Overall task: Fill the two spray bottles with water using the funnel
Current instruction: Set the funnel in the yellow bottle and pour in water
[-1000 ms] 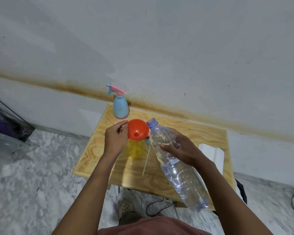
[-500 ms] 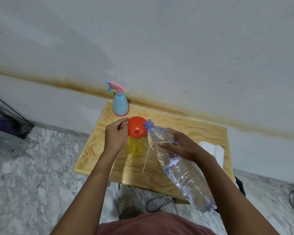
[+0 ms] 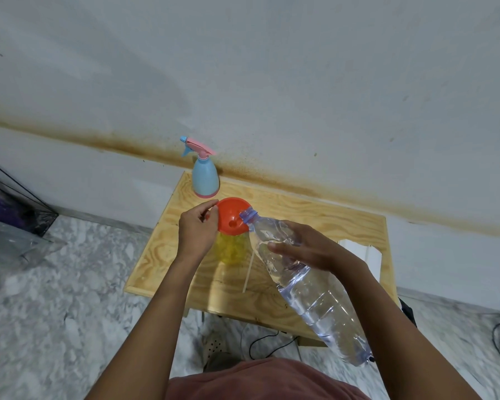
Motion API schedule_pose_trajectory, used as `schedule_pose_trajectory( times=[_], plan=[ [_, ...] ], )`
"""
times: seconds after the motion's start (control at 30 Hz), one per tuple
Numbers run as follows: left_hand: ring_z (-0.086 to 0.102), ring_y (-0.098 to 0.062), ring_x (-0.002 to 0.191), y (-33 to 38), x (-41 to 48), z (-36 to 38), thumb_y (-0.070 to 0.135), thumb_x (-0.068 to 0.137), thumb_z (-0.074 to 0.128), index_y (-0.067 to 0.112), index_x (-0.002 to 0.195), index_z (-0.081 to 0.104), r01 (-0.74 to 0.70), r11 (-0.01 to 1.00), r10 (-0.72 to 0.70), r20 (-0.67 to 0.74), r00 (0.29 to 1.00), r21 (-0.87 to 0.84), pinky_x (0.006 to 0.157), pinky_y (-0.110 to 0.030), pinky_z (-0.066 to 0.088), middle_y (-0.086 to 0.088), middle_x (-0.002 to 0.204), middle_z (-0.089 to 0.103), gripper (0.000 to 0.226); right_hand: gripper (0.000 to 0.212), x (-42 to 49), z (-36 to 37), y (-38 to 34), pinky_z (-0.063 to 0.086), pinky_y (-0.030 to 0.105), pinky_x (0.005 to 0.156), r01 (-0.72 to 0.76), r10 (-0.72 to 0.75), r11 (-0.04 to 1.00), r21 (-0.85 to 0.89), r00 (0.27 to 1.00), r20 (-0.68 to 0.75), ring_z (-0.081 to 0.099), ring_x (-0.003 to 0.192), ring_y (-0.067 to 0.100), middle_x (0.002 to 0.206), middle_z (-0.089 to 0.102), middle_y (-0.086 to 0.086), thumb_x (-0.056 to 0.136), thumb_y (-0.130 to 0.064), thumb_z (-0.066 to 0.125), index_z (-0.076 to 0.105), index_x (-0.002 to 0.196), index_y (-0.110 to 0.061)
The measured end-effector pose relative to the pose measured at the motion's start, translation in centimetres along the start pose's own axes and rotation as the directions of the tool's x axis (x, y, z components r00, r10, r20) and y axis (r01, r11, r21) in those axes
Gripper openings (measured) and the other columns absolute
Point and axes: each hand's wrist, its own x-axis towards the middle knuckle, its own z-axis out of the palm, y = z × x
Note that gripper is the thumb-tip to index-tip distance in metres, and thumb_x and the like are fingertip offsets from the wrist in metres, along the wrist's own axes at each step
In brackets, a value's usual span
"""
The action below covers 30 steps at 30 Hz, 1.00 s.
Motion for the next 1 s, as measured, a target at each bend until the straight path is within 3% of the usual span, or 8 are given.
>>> schedule_pose_trajectory(
  times=[0.13, 0.3, 0.37, 0.47, 0.53, 0.83, 1.0],
  plan=[
    [0.062, -0.008, 0.084, 0.14, -0.02, 0.01, 0.019, 0.098, 0.058, 0.013, 0.121, 0.07, 0.001, 1.0, -0.001, -0.001, 1.0, -0.003, 0.085, -0.029, 0.056, -0.001, 0.096, 0.071, 0.027, 0.023, -0.06, -0.19, -0.34, 0.046, 0.019, 0.069, -0.007, 0.007, 1.0, -0.012, 1.0, 0.004, 0.068, 0.072, 0.0, 0.081, 0.071, -0.023, 0.09, -0.045, 0.066, 0.059, 0.112, -0.044],
    [0.061, -0.005, 0.079, 0.24, -0.06, -0.02, 0.019, 0.098, 0.058, 0.014, 0.121, 0.07, 0.009, 1.0, -0.009, 0.001, 1.0, -0.008, 0.084, -0.03, 0.057, 0.009, 0.086, 0.066, 0.027, 0.028, -0.13, -0.29, -0.31, 0.05, 0.021, 0.066, -0.016, 0.016, 1.0, 0.011, 1.0, 0.009, 0.072, 0.072, 0.008, 0.08, 0.073, -0.013, 0.09, -0.046, 0.066, 0.061, 0.115, -0.036],
    [0.062, -0.008, 0.082, 0.21, -0.01, -0.02, 0.019, 0.098, 0.058, 0.013, 0.121, 0.07, 0.007, 1.0, -0.007, 0.002, 1.0, -0.015, 0.087, -0.034, 0.058, 0.005, 0.087, 0.067, 0.026, 0.031, -0.11, -0.32, -0.26, 0.052, 0.025, 0.067, -0.02, 0.02, 1.0, 0.018, 1.0, -0.001, 0.072, 0.073, 0.01, 0.082, 0.073, -0.01, 0.089, -0.046, 0.067, 0.062, 0.116, -0.03],
    [0.062, -0.008, 0.082, 0.17, 0.07, -0.01, 0.019, 0.098, 0.058, 0.013, 0.121, 0.07, 0.008, 1.0, -0.008, 0.007, 1.0, -0.023, 0.088, -0.035, 0.058, -0.003, 0.092, 0.07, 0.027, 0.023, -0.07, -0.37, -0.22, 0.053, 0.026, 0.066, -0.02, 0.02, 0.999, 0.036, 1.0, 0.008, 0.072, 0.073, 0.01, 0.081, 0.074, -0.011, 0.089, -0.045, 0.067, 0.061, 0.111, -0.039],
    [0.061, -0.007, 0.081, 0.15, 0.07, -0.04, 0.019, 0.098, 0.058, 0.013, 0.122, 0.07, 0.008, 1.0, -0.008, 0.008, 1.0, -0.03, 0.088, -0.034, 0.058, 0.001, 0.09, 0.069, 0.027, 0.019, -0.05, -0.43, -0.17, 0.054, 0.026, 0.066, -0.014, 0.014, 0.999, 0.033, 1.0, 0.01, 0.073, 0.072, 0.012, 0.079, 0.074, -0.011, 0.09, -0.045, 0.067, 0.06, 0.108, -0.042],
    [0.062, -0.01, 0.087, 0.12, 0.02, -0.06, 0.02, 0.098, 0.058, 0.013, 0.123, 0.069, 0.006, 1.0, -0.006, 0.011, 1.0, -0.024, 0.093, -0.039, 0.057, -0.013, 0.108, 0.073, 0.028, 0.032, -0.08, -0.51, 0.0, 0.05, 0.024, 0.066, -0.02, 0.02, 1.0, 0.004, 1.0, 0.015, 0.07, 0.069, 0.008, 0.078, 0.073, -0.009, 0.09, -0.048, 0.064, 0.06, 0.118, -0.034],
    [0.064, -0.013, 0.093, 0.31, -0.02, -0.03, 0.019, 0.098, 0.058, 0.013, 0.124, 0.068, 0.018, 1.0, -0.018, 0.011, 1.0, -0.023, 0.093, -0.04, 0.057, -0.008, 0.107, 0.073, 0.028, 0.029, -0.16, -0.53, -0.07, 0.051, 0.023, 0.062, -0.036, 0.035, 0.998, 0.043, 0.999, 0.023, 0.071, 0.069, 0.012, 0.075, 0.072, -0.012, 0.089, -0.047, 0.065, 0.061, 0.113, -0.031]
  ],
)
